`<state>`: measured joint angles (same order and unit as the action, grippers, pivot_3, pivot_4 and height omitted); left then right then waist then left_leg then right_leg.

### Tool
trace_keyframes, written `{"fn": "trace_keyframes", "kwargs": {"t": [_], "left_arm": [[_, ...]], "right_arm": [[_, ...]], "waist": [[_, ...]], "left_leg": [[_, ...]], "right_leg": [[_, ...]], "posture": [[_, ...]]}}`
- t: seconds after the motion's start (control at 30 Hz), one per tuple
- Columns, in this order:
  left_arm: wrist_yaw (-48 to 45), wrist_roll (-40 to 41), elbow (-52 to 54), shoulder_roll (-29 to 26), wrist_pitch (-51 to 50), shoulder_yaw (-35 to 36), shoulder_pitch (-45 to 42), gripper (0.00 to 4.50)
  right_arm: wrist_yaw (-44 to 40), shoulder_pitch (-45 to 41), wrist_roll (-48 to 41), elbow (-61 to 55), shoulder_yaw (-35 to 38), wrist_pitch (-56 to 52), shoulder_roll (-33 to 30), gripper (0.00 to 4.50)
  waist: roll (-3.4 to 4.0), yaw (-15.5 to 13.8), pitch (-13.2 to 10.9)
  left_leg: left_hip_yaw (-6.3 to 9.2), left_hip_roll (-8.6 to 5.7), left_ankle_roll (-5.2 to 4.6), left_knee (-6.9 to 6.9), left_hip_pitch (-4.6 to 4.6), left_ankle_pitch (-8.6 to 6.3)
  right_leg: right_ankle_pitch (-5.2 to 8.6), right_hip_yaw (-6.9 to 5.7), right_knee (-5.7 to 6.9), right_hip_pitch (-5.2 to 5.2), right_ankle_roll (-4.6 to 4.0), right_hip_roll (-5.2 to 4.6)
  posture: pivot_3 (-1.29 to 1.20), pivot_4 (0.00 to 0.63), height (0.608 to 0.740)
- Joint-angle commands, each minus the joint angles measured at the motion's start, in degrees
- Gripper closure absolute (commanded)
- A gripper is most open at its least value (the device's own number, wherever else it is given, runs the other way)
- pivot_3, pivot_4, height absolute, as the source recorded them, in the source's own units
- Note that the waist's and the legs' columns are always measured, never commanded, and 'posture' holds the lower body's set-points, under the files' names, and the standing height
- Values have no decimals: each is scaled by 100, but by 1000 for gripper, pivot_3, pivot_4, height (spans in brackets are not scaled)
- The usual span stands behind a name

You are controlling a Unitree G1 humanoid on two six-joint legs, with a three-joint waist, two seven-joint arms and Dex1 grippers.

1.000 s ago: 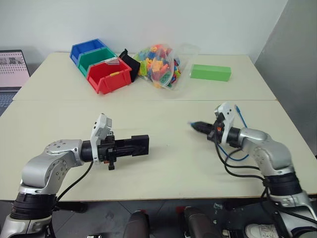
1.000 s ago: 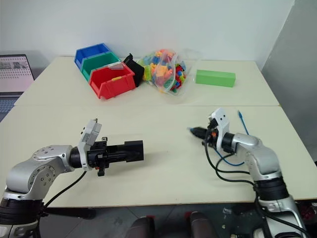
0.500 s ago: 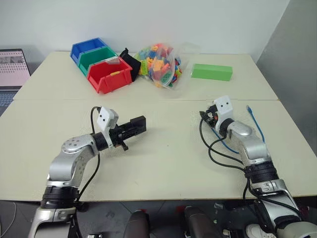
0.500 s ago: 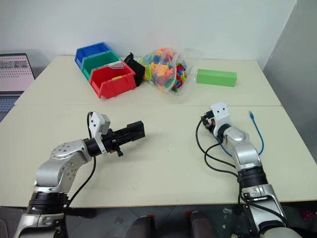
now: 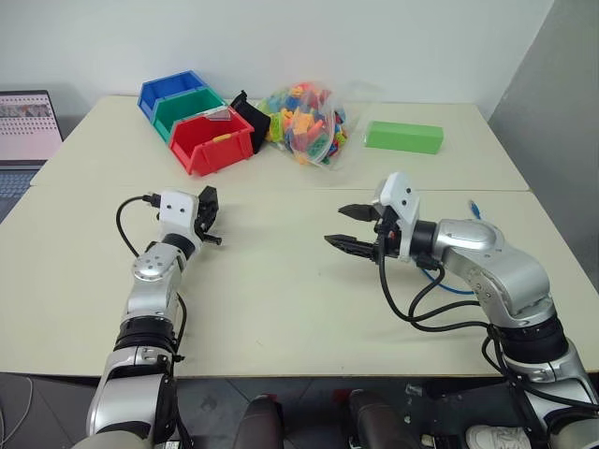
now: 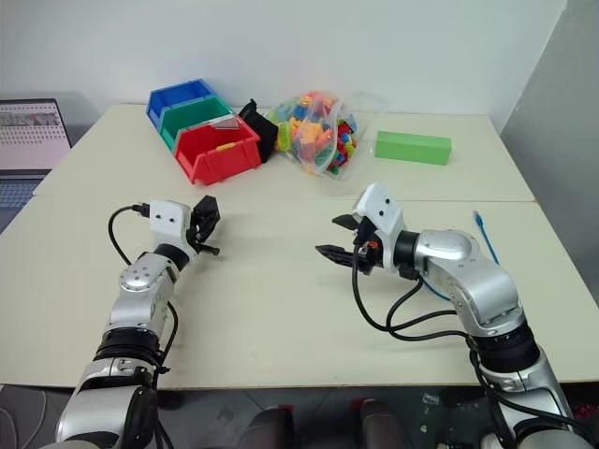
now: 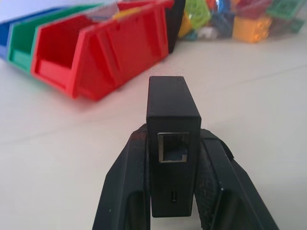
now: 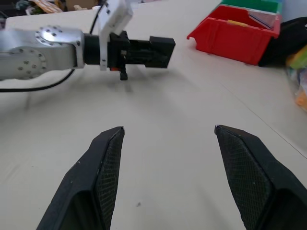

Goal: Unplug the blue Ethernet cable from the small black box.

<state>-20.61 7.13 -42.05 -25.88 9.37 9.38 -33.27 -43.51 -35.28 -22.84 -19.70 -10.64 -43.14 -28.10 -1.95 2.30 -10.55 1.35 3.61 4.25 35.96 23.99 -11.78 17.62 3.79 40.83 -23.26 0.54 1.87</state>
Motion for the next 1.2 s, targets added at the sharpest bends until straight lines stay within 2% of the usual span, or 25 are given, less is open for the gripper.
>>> {"fn": "trace_keyframes", "kwargs": {"t": [0.03, 0.1, 0.17, 0.2, 0.37, 0.53, 0.73, 0.9, 1.0, 1.2], "left_arm": [[38, 128, -249, 16, 212, 217, -175, 3711], [4, 222, -336, 28, 133, 278, -160, 3711], [-144, 370, -334, 59, -7, 358, -118, 3003], [-216, 410, -298, 63, -32, 375, -79, 2937], [-366, 473, 15, 54, -140, 378, 131, 1776], [-503, 548, 1142, -86, -595, 369, 800, 712], [-774, 775, 3247, -727, -1885, 578, 2103, 712], [-1729, 1016, 4664, -1900, -3057, 635, 3027, 712], [-2178, 1406, 4943, -2302, -3329, 1001, 3198, 712], [-2722, 1818, 4883, -2907, -3698, 1519, 2876, 712]], "right_arm": [[-22, -119, -41, -219, -30, -44, -22, 1313], [-15, -111, -48, -249, -38, -70, -20, 1313], [-11, -106, -42, -261, -55, -80, -21, 1313], [-11, -104, -36, -264, -66, -85, -22, 1313], [-16, -82, -39, -290, -83, -102, -29, 1313], [30, -2, -27, -310, -103, -108, -16, 1313], [137, 442, -52, -466, 33, -171, -140, 1313], [16, 821, -276, -539, 511, -205, -480, 1313], [-145, 981, -458, -557, 794, -179, -723, 1313], [-582, 1238, -819, -433, 1394, -198, -1334, 1313]], "waist": [[0, -5, 0], [0, -3, 0], [0, 6, 0], [0, 8, 0], [0, 4, 0], [0, 12, 0], [0, 61, 0], [-1, 60, -1], [2, 44, -3], [1, 53, -6]], "left_leg": [[0, 0, 0, 0, 0, 0], [0, 0, 0, 0, 0, 0], [-1, 0, 0, 0, -2, 0], [-1, 1, 0, 0, -3, 0], [-1, 0, 1, 0, -1, 0], [0, 3, 1, -1, -2, 0], [4, 8, 1, -4, -3, 0], [10, 8, 1, -4, -6, 1], [6, 3, 1, -4, -7, 0], [5, 7, 0, -7, -8, 0]], "right_leg": [[0, 0, 0, 0, 0, 0], [0, 0, 1, 0, 0, 0], [0, 0, 2, 0, 1, 0], [0, 0, 2, 0, 1, 1], [-1, 0, 2, 0, 0, 1], [-1, 0, 3, 0, -1, 1], [0, 12, 3, 0, 0, 0], [12, 16, 2, 3, 20, -1], [13, 15, 1, 4, 20, -7], [18, 15, -3, 1, 15, -2]], "posture": [[0, 150, 740], [0, 150, 740], [0, 150, 740], [0, 150, 740], [0, 150, 740], [0, 150, 740], [0, 150, 740], [0, 150, 740], [0, 150, 740], [0, 150, 740]]}}
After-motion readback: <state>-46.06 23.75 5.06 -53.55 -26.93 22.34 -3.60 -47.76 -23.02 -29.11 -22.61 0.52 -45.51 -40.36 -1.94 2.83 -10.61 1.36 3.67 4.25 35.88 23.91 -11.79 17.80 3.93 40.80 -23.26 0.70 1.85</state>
